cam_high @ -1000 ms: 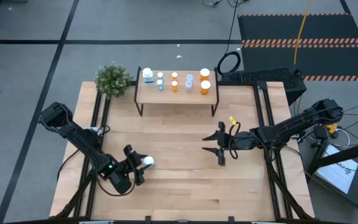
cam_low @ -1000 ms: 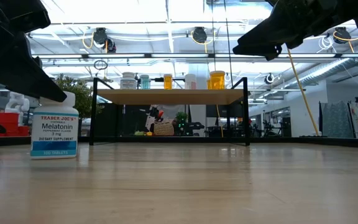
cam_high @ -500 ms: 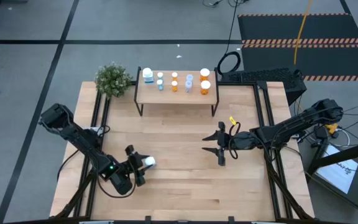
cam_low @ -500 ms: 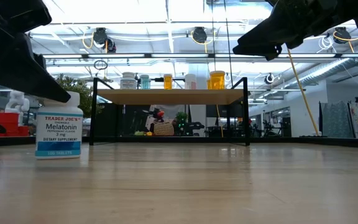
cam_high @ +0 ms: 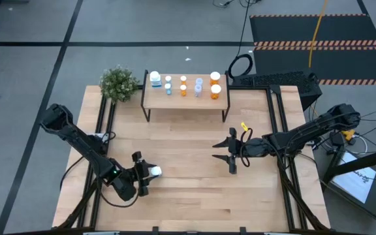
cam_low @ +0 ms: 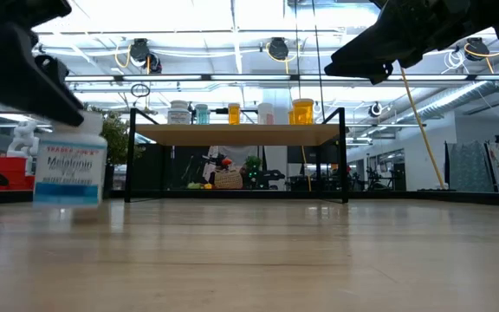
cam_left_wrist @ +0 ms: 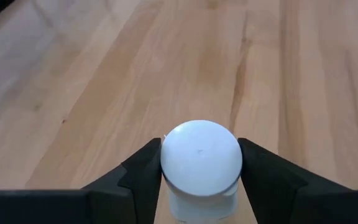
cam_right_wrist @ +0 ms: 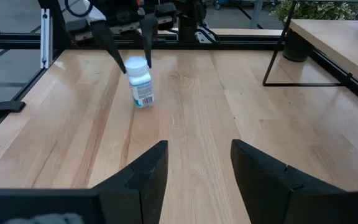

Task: Pick and place medicine bottles onto shelf by color
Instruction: Put the white medicine bottle on the shelf aligned with the white medicine bottle

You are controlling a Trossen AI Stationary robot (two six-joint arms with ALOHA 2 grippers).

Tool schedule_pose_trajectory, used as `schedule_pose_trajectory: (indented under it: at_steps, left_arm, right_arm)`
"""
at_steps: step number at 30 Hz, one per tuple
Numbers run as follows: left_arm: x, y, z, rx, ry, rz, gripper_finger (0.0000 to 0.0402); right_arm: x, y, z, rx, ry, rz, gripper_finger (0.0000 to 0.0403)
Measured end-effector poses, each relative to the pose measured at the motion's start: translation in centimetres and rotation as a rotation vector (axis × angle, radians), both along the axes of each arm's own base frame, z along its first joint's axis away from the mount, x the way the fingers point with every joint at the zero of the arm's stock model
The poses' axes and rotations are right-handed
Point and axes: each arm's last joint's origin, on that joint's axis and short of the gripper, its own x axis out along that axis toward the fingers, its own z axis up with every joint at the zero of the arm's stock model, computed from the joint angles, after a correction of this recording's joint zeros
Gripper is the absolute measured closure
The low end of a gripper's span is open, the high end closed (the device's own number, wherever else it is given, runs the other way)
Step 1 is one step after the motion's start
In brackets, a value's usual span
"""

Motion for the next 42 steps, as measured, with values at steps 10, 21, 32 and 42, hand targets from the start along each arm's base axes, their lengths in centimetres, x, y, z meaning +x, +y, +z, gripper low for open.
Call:
schedule_pose_trajectory:
  at_steps: [10, 21, 32, 42]
  left_arm:
    - [-0.1, 1.1, 2.9, 0.036, -0.032, -0.134, 0.0197]
    - [-0.5, 4.0, 6.9, 0.021, -0.11, -0.263, 0.0202]
    - [-1.7, 7.4, 10.3, 0.041, -0.226, -0.363, 0.0214]
    - [-2.3, 10.4, 11.9, 0.052, -0.293, -0.359, 0.0197]
  right_arm:
    - [0.0, 0.0, 0.0, 0.0, 0.0, 0.0, 0.0234]
    - [0.0, 0.0, 0.0, 0.0, 0.0, 0.0, 0.0234]
    - [0.0, 0.0, 0.0, 0.0, 0.0, 0.0, 0.0234]
    - [0.0, 0.0, 0.0, 0.0, 0.0, 0.0, 0.0234]
